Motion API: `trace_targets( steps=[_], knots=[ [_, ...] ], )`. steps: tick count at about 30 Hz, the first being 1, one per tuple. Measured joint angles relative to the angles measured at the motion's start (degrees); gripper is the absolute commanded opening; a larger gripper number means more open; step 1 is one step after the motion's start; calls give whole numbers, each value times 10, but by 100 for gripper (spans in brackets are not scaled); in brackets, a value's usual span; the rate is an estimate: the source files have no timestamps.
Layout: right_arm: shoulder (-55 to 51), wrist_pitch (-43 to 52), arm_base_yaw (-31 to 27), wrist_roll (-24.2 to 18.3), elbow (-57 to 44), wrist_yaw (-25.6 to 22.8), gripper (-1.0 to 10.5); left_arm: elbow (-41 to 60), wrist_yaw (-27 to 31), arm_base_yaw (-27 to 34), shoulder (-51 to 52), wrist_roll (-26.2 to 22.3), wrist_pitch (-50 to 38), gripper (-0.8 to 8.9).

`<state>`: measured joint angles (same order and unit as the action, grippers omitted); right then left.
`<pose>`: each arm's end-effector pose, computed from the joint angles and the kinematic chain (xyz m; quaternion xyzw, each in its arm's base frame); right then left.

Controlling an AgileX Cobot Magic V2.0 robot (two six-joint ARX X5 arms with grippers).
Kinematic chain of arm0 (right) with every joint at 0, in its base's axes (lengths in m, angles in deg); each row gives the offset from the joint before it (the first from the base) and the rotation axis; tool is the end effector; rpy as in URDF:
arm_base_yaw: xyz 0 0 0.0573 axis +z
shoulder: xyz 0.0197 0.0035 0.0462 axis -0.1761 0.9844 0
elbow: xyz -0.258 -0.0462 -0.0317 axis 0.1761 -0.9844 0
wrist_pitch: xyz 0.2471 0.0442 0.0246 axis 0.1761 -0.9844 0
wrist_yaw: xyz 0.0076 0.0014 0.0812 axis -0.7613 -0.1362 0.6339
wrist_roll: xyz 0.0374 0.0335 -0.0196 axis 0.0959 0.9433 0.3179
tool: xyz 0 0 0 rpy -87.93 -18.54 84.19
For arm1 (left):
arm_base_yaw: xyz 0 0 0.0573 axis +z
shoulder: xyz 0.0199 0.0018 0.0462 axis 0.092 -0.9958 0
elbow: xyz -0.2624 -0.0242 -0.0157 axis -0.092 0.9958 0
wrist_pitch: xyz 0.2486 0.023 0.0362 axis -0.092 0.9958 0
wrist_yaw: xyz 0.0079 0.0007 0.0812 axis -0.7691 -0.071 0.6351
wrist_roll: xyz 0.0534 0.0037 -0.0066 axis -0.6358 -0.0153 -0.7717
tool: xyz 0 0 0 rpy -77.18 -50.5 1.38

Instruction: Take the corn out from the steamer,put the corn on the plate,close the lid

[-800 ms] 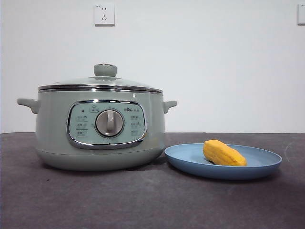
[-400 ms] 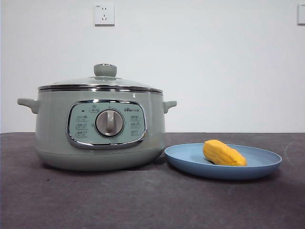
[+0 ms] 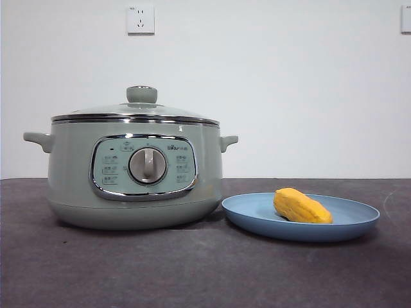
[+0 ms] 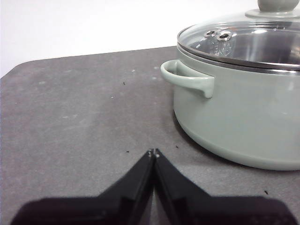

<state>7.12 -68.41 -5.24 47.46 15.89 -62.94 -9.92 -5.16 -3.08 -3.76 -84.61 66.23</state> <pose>0.0953 0.0095 0.1521 0.0642 0.0825 0.0615 0.9926 0.0955 -0.0002 0.1519 0.0313 0.0806 -0.0504 0.9950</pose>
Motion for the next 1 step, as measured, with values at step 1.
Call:
trace_targets(
  steps=[1],
  knots=[
    [0,0,0,0,0,0,0,0,0,0,0,0,0,-4]
  ],
)
